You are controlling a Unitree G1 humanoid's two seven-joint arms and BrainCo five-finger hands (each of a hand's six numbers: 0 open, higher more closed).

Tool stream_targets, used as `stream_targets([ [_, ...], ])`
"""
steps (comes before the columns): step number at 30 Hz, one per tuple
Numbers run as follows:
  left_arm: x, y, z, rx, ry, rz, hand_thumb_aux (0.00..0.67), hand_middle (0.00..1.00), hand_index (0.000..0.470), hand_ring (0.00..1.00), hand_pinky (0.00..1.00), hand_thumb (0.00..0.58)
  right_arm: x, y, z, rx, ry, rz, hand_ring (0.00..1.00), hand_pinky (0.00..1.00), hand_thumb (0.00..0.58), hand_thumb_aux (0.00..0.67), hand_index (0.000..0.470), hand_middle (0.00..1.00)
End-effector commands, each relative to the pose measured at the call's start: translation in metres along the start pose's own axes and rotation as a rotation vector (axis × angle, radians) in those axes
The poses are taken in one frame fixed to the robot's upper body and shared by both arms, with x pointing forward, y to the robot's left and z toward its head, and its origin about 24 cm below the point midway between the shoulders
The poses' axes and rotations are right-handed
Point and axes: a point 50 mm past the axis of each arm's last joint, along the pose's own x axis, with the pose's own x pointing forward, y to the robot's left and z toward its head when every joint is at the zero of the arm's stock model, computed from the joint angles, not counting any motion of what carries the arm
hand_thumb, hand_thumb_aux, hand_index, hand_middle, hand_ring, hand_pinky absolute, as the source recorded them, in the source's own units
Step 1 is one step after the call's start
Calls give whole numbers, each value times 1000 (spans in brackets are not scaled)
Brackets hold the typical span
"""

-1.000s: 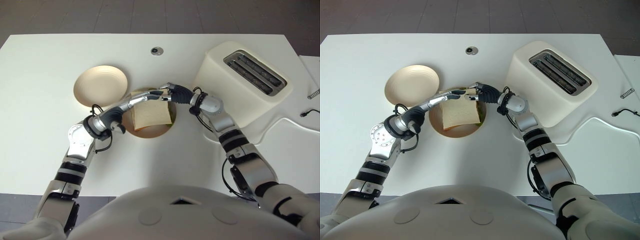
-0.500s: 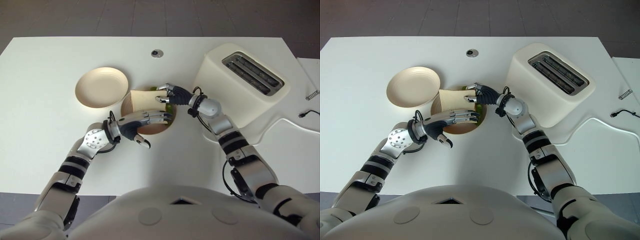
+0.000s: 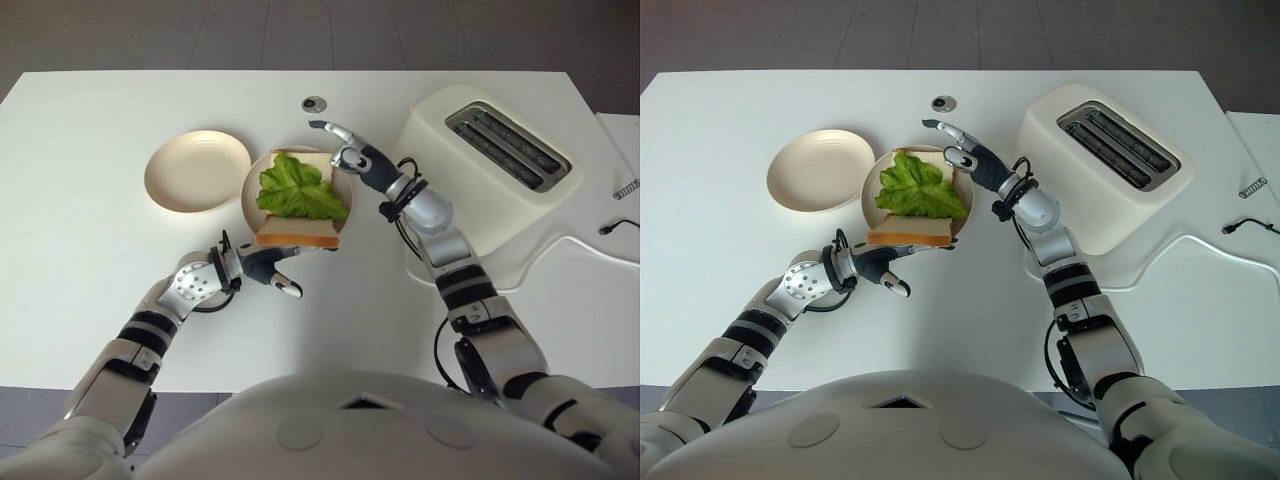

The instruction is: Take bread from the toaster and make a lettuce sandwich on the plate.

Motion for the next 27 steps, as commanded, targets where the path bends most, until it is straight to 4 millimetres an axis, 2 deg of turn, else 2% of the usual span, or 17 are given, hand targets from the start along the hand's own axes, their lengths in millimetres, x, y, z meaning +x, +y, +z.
stream_targets([
  [1,-8,-17,-7,-44,58,-80,0,0,0,0,0,0,2,-6,2,31,-10,-37,1000,1000,0,0,0,1000],
  [9,-10,-10,8,-77,-53,-41,0,0,0,0,0,0,-1,3,-6,68,17,-5,1000,1000,0,0,0,1000],
  [21,-23,13,40,-155,-268,46,0,0,0,0,0,0,-2,9,-9,84,31,18,1000,1000,0,0,0,1000],
  [25,-25,27,41,-184,-305,138,0,0,0,0,0,0,-1,6,-6,97,4,-14,1000,1000,0,0,0,1000],
  [27,-24,34,40,-192,-314,187,0,0,0,0,0,0,-1,-6,7,125,-92,-117,1000,1000,0,0,0,1000],
])
